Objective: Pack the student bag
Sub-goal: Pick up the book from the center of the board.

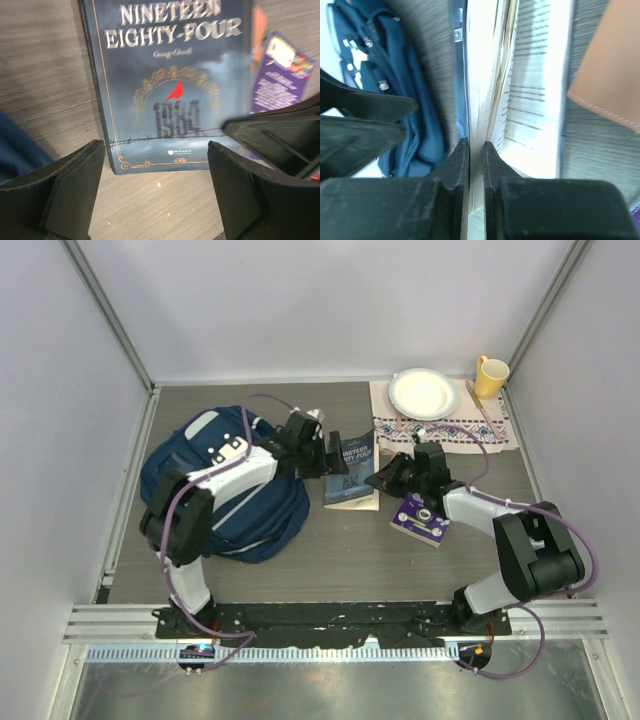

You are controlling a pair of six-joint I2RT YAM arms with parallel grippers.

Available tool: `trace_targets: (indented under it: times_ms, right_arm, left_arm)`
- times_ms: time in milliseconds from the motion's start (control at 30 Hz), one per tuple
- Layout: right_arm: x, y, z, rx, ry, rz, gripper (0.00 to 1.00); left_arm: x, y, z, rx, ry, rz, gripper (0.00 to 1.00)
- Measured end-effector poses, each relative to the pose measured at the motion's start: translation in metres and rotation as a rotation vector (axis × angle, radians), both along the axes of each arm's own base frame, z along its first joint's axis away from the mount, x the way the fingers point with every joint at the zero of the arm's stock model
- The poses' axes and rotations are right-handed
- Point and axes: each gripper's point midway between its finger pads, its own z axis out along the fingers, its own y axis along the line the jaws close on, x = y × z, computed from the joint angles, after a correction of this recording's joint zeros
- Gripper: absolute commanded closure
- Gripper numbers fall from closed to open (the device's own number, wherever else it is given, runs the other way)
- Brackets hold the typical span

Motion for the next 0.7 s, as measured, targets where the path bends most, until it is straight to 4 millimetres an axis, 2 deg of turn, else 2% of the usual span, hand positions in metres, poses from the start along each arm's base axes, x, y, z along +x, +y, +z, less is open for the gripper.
trace_targets:
  times_ms: [167,233,300,367,467,600,700]
  right_arm:
    - [-0.009,0.009,0.028,0.09,-0.051,0.028,0.99]
    - [-0.013,0.011,0.036,0.118,-0.063,0.039,0.99]
    - [-0.017,0.015,0.051,0.155,-0.085,0.055,0.99]
    - [-0.019,0.017,0.064,0.185,-0.111,0.068,0.99]
    - [-0.022,0.022,0.091,0.247,-0.17,0.088,0.99]
    - [-0.026,0.027,0.124,0.319,-0.248,0.117,0.99]
    - [-0.03,0.03,0.139,0.375,-0.286,0.135,0.99]
  left_arm:
    - [0.005,0.022,0.089,-0.059,-0.19,0.056,0.08]
    - [0.007,0.038,0.115,-0.085,-0.246,0.088,0.07]
    - [0.012,0.057,0.131,-0.105,-0.282,0.129,0.07]
    - [0.014,0.072,0.133,-0.121,-0.287,0.163,0.07]
    - [0.015,0.089,0.113,-0.136,-0.24,0.204,0.07]
    - [0.0,0.086,0.087,-0.161,-0.15,0.189,0.07]
    - [-0.005,0.076,0.084,-0.221,-0.121,0.169,0.06]
